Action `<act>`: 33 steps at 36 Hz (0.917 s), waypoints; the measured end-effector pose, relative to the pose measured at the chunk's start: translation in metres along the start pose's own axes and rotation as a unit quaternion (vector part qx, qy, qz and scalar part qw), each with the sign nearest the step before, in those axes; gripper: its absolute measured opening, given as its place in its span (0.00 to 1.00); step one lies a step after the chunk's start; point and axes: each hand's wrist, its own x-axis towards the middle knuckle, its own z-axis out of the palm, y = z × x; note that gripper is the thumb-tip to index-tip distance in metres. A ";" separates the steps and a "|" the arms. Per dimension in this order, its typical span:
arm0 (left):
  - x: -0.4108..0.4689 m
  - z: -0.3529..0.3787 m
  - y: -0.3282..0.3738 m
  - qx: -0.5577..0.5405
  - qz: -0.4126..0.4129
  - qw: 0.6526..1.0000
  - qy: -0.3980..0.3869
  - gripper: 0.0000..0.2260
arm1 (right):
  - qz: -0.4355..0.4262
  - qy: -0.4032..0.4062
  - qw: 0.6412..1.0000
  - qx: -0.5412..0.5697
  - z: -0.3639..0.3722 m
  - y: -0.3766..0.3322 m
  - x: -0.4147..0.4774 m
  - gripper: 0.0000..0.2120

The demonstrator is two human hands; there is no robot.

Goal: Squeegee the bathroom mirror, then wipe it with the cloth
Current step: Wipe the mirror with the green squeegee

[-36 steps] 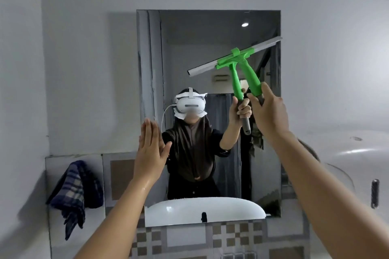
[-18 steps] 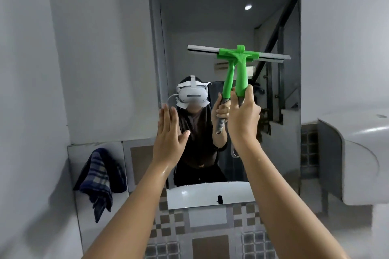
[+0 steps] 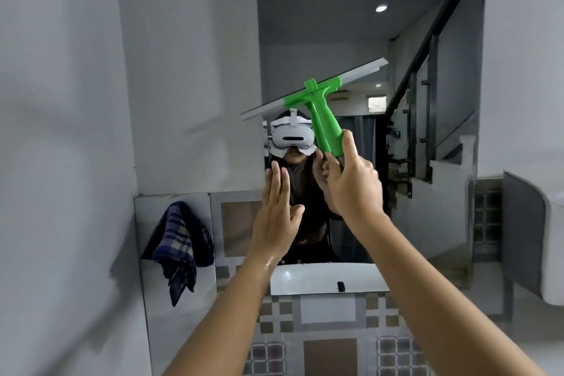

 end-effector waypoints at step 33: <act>-0.032 0.029 0.017 0.039 -0.085 0.996 -0.001 0.45 | -0.136 -0.053 0.976 -0.163 -0.129 0.165 0.037 0.24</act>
